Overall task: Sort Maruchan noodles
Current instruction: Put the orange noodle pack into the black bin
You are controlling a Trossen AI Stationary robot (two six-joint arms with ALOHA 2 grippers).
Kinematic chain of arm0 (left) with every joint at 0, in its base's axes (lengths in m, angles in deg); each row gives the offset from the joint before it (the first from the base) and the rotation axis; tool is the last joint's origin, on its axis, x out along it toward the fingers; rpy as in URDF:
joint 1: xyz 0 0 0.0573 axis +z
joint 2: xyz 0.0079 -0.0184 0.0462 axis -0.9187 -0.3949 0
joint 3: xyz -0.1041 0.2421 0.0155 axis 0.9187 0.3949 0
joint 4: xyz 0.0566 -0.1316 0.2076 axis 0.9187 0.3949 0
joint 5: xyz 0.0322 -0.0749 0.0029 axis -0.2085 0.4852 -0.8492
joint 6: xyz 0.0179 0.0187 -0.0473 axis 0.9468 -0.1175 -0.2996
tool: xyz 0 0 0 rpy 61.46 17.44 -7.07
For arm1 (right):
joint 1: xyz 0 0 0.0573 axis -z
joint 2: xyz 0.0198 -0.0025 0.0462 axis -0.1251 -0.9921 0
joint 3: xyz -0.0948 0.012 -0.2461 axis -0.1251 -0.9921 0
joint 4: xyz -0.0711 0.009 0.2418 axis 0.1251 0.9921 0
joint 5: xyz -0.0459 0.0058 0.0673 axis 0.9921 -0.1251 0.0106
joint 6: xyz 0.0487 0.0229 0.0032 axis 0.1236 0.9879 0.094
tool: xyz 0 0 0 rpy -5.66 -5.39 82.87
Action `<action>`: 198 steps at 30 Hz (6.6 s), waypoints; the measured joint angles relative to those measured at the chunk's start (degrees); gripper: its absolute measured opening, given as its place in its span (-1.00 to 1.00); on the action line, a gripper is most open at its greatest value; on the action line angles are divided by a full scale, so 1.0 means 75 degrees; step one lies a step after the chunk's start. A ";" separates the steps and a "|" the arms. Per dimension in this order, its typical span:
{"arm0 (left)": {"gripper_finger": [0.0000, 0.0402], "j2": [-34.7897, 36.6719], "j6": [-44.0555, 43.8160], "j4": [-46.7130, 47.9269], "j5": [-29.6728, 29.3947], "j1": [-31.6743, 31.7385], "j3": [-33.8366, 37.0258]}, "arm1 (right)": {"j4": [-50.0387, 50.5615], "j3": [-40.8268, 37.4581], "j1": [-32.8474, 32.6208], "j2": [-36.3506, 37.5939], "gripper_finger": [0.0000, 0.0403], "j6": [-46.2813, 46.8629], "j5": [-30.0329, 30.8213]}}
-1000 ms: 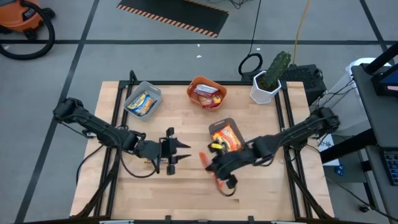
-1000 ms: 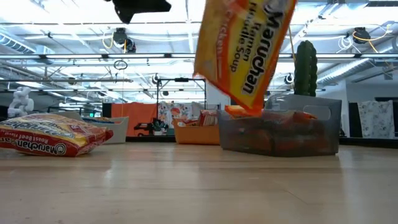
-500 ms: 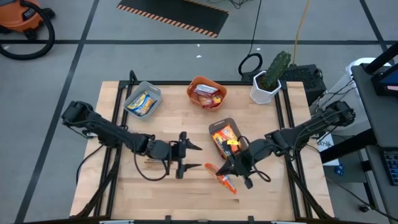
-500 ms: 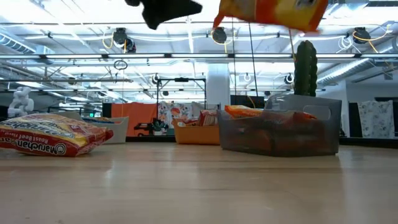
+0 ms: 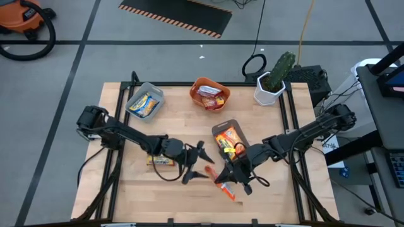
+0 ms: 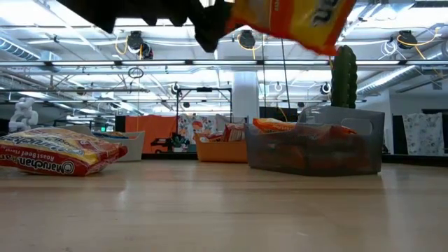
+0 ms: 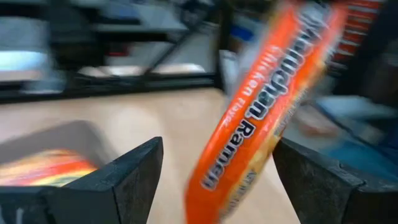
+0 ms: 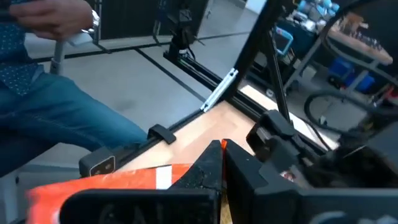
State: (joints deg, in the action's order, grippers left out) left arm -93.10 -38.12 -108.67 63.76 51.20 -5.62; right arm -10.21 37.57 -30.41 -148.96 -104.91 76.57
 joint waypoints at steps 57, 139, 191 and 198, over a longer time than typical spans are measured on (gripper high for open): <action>-0.32 0.0665 0.0200 0.3865 -0.1590 0.0089 -0.1290 | 0.1288 -0.0373 -0.0169 0.1524 -0.29 0.1830 0.4559; 0.42 0.1784 -0.0639 0.4376 -0.5113 -0.0805 -0.1118 | -0.1576 -0.2055 0.0871 0.1848 -0.45 0.2481 0.2852; 0.43 0.2245 -0.2962 0.7456 -0.5108 -0.0925 -0.1118 | 0.2844 -0.2667 0.5954 0.1540 -0.03 0.2790 -0.3102; 0.43 0.2245 -0.2957 0.7461 -0.5108 -0.0925 -0.1118 | 0.2097 -0.2661 0.5948 0.1890 0.10 0.2961 -0.2782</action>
State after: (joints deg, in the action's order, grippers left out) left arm -76.27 -60.29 -52.71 25.46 44.26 -14.00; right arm 5.52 17.61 14.20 -134.78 -82.70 55.71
